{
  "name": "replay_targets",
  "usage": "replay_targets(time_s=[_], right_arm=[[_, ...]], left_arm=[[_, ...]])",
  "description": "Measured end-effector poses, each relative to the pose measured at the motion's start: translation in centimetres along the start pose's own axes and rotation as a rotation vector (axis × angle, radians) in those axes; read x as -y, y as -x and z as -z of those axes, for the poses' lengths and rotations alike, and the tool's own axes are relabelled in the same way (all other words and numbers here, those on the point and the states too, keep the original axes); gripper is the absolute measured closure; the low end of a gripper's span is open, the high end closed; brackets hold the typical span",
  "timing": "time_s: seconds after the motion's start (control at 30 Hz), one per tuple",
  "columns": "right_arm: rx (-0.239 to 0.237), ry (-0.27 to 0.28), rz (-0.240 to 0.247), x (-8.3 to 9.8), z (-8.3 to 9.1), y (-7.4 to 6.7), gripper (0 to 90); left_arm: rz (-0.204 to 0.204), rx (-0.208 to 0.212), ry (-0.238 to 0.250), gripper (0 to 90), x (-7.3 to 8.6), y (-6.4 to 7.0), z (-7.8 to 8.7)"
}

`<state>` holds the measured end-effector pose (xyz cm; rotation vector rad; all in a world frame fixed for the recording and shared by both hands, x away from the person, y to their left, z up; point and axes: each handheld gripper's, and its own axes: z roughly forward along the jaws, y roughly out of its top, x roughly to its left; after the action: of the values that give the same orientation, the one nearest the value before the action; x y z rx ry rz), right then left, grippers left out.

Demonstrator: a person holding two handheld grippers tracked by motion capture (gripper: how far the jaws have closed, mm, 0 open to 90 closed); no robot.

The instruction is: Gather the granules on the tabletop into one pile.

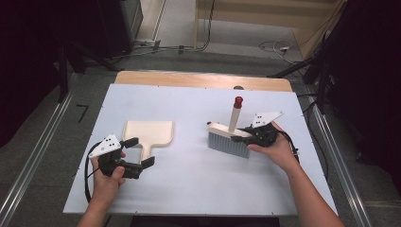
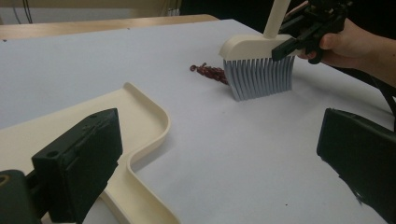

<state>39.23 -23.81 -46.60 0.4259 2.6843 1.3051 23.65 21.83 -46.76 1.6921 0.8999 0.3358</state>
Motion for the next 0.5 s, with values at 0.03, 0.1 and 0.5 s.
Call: replay_targets(time_s=[0.03,0.1,0.5], right_arm=[[0.000,0.001,0.004,-0.04,-0.06,0.10,65.1],[-0.001,0.003,-0.002,-0.07,-0.16,0.24,65.1],[0.015,0.024,-0.023,-0.14,-0.19,1.06,65.1]], left_arm=[[0.001,0.001,0.001,0.6,0.01,0.00,0.00],[0.000,0.001,0.002,0.6,0.01,-0.03,0.01],[0.001,0.001,-0.003,0.6,0.02,-0.03,-0.07]])
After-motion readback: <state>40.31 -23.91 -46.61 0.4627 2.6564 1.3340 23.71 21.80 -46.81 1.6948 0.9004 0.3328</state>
